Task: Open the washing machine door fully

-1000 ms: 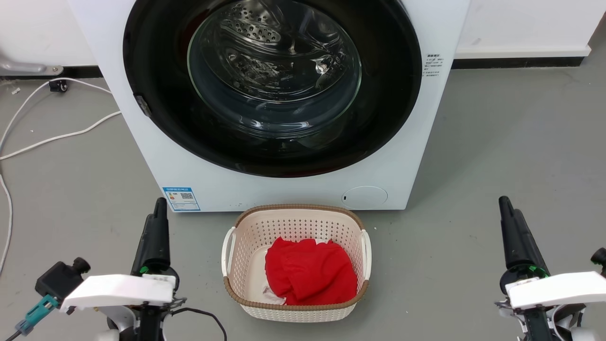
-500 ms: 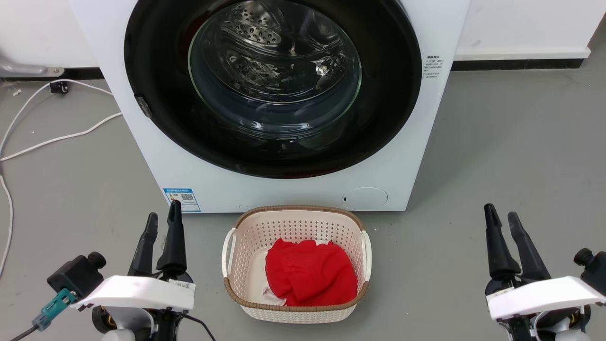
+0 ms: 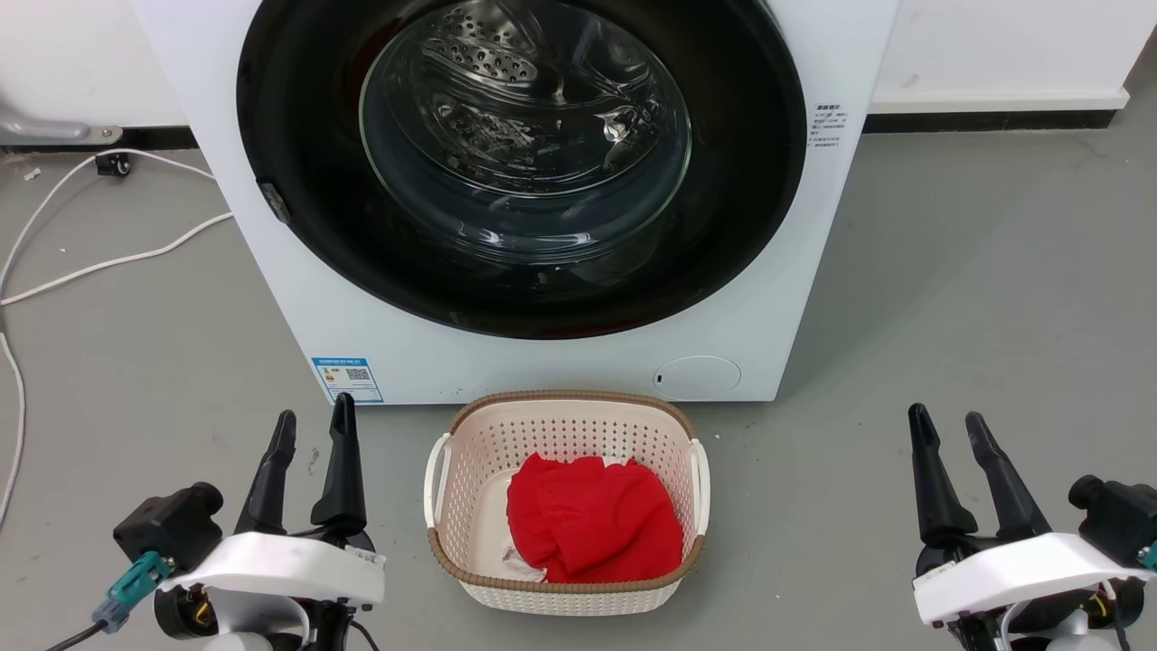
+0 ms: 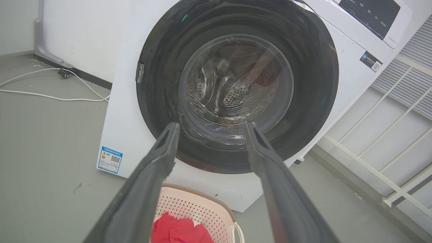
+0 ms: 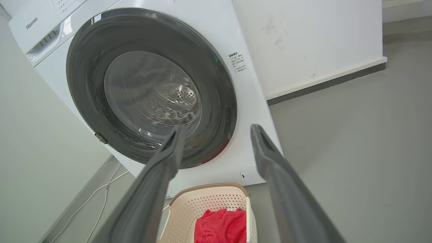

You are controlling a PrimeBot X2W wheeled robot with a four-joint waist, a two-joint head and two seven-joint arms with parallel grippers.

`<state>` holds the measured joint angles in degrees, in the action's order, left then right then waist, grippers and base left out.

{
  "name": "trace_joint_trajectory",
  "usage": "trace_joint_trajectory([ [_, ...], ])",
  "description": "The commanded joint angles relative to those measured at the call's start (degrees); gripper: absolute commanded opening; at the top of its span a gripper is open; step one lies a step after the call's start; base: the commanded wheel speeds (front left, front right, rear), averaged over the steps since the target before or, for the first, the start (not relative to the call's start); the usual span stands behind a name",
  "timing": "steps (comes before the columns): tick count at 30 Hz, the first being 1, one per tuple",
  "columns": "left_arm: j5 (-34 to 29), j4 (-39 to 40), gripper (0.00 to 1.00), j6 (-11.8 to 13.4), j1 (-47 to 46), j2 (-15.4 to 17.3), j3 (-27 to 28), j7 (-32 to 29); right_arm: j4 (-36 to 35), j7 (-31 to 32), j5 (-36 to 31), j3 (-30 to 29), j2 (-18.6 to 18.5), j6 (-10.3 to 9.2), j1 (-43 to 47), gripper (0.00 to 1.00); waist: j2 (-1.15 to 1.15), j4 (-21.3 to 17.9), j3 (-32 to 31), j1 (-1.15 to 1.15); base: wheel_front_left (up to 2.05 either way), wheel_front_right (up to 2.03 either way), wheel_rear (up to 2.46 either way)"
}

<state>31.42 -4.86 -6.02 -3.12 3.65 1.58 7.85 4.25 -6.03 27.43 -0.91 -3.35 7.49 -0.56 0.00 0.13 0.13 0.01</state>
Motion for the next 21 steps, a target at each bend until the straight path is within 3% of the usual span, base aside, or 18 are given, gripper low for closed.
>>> trace_joint_trajectory([
  [1, -1.58, 0.56, 1.00, 0.18, -0.14, 0.51, -0.24, 0.60, -0.45, -0.13, -1.69, 0.00, 0.11, 0.00, 0.09, 1.00, 0.00, 0.02, 0.01, 0.00, 0.00, 0.00, 0.00],
  [21, -13.70, 0.87, 1.00, 1.77, 0.16, 1.95, -1.98, 3.27, -2.08, -0.60, -13.67, -0.24, 0.29, 0.00, 0.77, 1.00, 0.00, 0.21, 0.36, -0.01, 0.00, 0.00, 0.00],
])
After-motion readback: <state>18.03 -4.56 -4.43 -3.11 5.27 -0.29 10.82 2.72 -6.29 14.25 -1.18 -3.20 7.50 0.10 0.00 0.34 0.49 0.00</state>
